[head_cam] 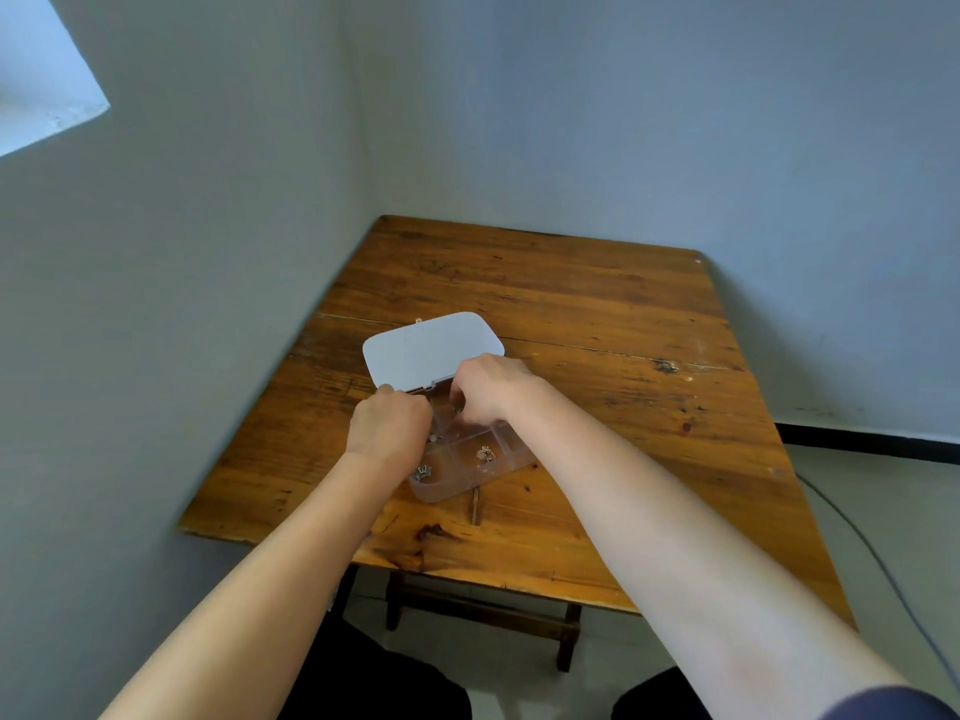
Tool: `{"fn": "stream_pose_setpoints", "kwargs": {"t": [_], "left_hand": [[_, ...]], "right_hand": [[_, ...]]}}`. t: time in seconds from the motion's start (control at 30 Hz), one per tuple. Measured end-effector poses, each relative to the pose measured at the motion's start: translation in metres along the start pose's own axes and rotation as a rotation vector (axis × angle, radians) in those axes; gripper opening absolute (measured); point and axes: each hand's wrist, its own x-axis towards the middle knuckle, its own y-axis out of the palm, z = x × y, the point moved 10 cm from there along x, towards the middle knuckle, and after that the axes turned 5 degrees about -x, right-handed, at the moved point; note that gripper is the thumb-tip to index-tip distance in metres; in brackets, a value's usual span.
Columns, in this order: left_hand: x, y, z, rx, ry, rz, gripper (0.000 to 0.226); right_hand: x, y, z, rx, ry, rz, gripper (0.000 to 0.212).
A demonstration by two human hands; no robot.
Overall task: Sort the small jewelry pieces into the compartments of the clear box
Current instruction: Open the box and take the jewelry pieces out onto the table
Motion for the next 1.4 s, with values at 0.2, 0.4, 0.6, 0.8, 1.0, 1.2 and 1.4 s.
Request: {"fn": "stream_pose_setpoints", "kwargs": {"t": [0.2,0.4,0.6,0.8,1.0,1.2,1.4], "left_hand": [[-0.004,0.000,0.001,-0.041,-0.034,-0.006,0.020],[-0.004,-0.001,0.002,-0.062,-0.034,-0.025,0.021],[-0.008,-0.005,0.024,-0.488,-0.040,-0.214,0.021],[-0.020,-0.041,0.031,-0.804,0.016,-0.463,0.018],[-0.009,-0.091,0.009,-1.179,-0.003,-0.511,0.017],[0.003,-0.127,-0.045,-1.569,0.027,-0.455,0.011],[0.008,-0.110,-0.123,-1.794,0.010,-0.259,0.009]], "right_hand": [[0.004,0.009,-0.010,0.232,0.060,0.009,0.022],[-0.001,0.022,-0.009,0.285,0.048,-0.012,0.020],[-0.024,-0.001,-0.050,0.634,0.088,-0.213,0.033],[-0.060,-0.030,-0.119,1.372,0.131,-0.489,0.014],[-0.109,-0.041,-0.179,1.608,0.193,-0.727,0.014],[-0.153,0.004,-0.234,1.547,0.414,-0.756,0.024],[-0.182,0.100,-0.258,1.467,0.675,-0.616,0.022]]}}
